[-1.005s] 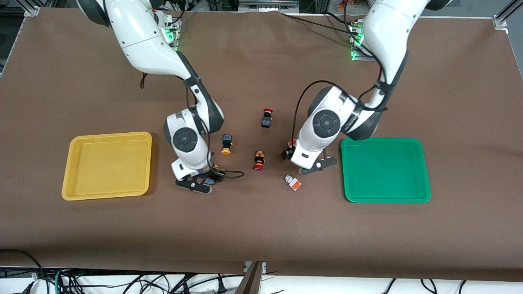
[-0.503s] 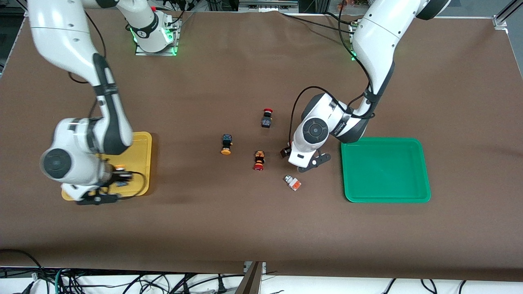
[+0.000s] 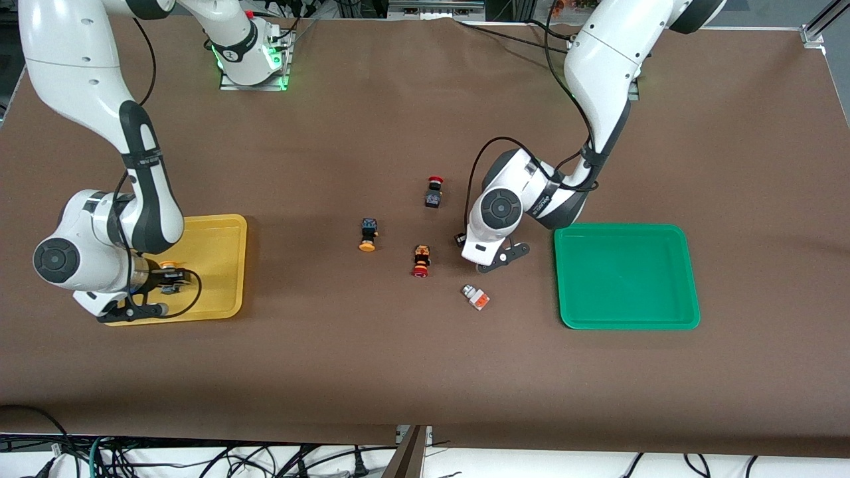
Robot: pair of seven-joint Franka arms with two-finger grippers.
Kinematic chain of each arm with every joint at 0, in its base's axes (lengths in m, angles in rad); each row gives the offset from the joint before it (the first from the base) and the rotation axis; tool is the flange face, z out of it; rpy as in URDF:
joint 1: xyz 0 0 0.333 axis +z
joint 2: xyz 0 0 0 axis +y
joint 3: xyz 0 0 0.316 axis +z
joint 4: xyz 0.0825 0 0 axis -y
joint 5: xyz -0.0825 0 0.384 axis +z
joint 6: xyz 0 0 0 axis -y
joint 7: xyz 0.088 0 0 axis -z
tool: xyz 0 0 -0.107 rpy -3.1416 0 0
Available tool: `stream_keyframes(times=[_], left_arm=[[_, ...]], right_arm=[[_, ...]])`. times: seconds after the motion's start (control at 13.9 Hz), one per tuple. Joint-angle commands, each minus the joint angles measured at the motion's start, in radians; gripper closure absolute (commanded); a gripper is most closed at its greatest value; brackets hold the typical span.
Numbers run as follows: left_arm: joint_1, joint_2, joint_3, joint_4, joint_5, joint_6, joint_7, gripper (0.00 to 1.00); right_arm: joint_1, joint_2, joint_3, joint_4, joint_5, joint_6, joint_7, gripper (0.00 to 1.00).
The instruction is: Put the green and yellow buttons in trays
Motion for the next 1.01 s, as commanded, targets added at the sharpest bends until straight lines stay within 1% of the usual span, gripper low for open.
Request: stream_keyframes(times=[0.0, 0.07, 0.14, 0.29, 0.43, 0.5, 0.65, 0.79, 0.93], left_arm=[[-0.01, -0.001, 0.011, -0.007, -0.002, 0.002, 0.007, 0.94], [-0.011, -0.001, 0.011, -0.007, -0.002, 0.002, 0.007, 0.96], [-0.011, -0.002, 0.011, -0.006, -0.001, 0.002, 0.009, 1.0], [-0.002, -0.005, 0.012, 0.0, -0.001, 0.001, 0.049, 1.0], [0.027, -0.016, 0.023, 0.011, -0.002, -0.008, 0.166, 1.0], [0.057, -0.03, 0.023, 0.013, -0.001, -0.008, 0.22, 1.0], [0.111, -0.062, 0.025, 0.013, -0.001, -0.017, 0.335, 1.0], [0.177, -0.103, 0.025, 0.017, -0.001, -0.097, 0.456, 1.0], [0.263, -0.117, 0.026, 0.014, -0.001, -0.126, 0.617, 1.0]], right_arm=[[0.076, -0.08, 0.097, -0.003, 0.023, -0.085, 0.254, 0.0], [0.116, -0.085, 0.129, -0.004, 0.023, -0.086, 0.355, 0.0], [0.163, -0.083, 0.145, -0.004, 0.025, -0.08, 0.44, 0.0], [0.271, -0.07, 0.146, -0.006, 0.026, -0.042, 0.572, 0.0], [0.37, -0.038, 0.146, -0.015, 0.026, 0.015, 0.702, 0.0], [0.415, -0.025, 0.145, -0.026, 0.026, 0.041, 0.749, 0.0], [0.46, -0.018, 0.146, -0.05, 0.026, 0.084, 0.799, 0.0], [0.49, -0.017, 0.146, -0.069, 0.026, 0.089, 0.801, 0.0], [0.515, -0.014, 0.146, -0.089, 0.026, 0.107, 0.801, 0.0]])
